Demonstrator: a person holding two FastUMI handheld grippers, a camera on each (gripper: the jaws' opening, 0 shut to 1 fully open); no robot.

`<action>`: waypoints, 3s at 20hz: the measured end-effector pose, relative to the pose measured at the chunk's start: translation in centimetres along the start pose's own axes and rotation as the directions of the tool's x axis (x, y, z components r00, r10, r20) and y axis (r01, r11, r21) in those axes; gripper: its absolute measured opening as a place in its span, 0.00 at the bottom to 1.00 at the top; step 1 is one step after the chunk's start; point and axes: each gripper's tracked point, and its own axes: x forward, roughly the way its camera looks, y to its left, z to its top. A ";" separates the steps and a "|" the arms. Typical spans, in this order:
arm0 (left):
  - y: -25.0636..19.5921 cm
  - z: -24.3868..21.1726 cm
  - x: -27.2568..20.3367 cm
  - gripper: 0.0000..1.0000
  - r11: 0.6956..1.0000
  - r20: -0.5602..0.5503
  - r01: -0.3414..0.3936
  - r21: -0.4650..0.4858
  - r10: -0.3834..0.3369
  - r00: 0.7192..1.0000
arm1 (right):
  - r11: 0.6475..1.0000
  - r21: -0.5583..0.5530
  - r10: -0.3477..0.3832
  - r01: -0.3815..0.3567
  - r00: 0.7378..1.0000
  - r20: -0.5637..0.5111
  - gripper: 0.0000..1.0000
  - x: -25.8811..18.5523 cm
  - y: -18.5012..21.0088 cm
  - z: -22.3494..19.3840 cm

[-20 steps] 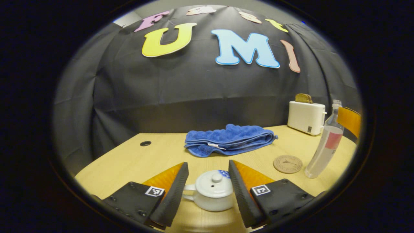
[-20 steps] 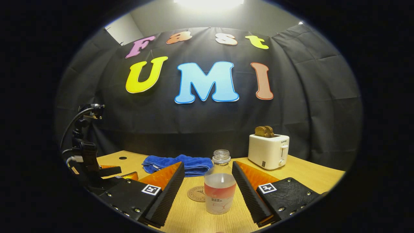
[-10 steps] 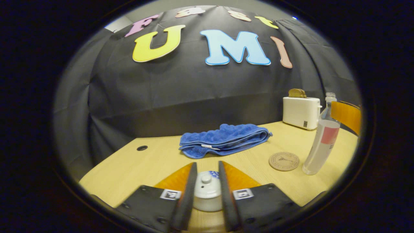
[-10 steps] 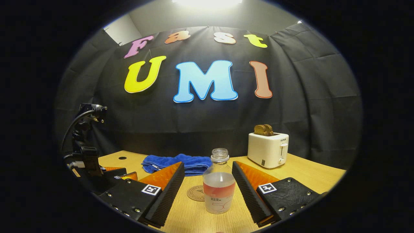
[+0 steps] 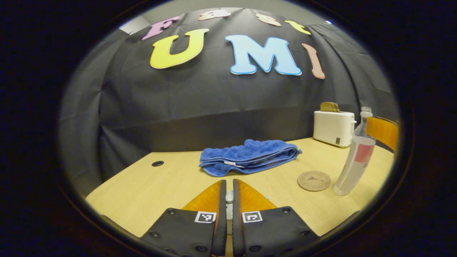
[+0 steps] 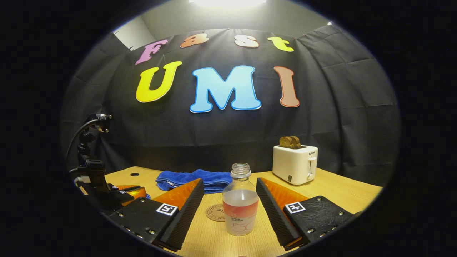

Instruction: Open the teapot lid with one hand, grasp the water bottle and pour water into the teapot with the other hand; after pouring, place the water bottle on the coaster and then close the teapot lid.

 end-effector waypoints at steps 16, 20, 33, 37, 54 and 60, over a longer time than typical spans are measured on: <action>7.0 2.1 -2.0 0.13 0.991 0.074 -0.086 -0.103 0.094 0.993 | 1.000 -0.003 -0.030 0.030 0.998 -0.060 0.94 0.8 -0.8 -2.1; 10.3 1.0 -2.1 0.13 0.986 0.048 -0.138 -0.096 0.143 0.989 | 0.999 -0.007 -0.050 0.049 0.990 -0.131 0.94 1.7 -1.5 -4.5; 14.5 0.0 -3.3 0.13 0.973 0.024 -0.190 -0.129 0.194 0.981 | 0.994 0.014 -0.099 0.109 0.943 -0.317 0.81 2.8 -3.5 -9.9; 14.5 0.3 -3.5 0.13 0.973 0.031 -0.181 -0.142 0.187 0.982 | 0.987 -0.099 -0.152 0.129 0.948 -0.278 0.78 2.9 -4.1 -8.9; 17.3 -0.7 -4.9 0.13 0.971 0.016 -0.183 -0.153 0.188 0.982 | 0.653 -0.747 -0.251 0.124 0.966 -0.059 0.77 4.9 1.7 -5.4; 18.6 -1.0 -5.5 0.13 0.970 0.016 -0.188 -0.151 0.193 0.981 | 0.457 -0.882 -0.224 0.117 0.974 0.013 0.77 5.9 3.9 -4.6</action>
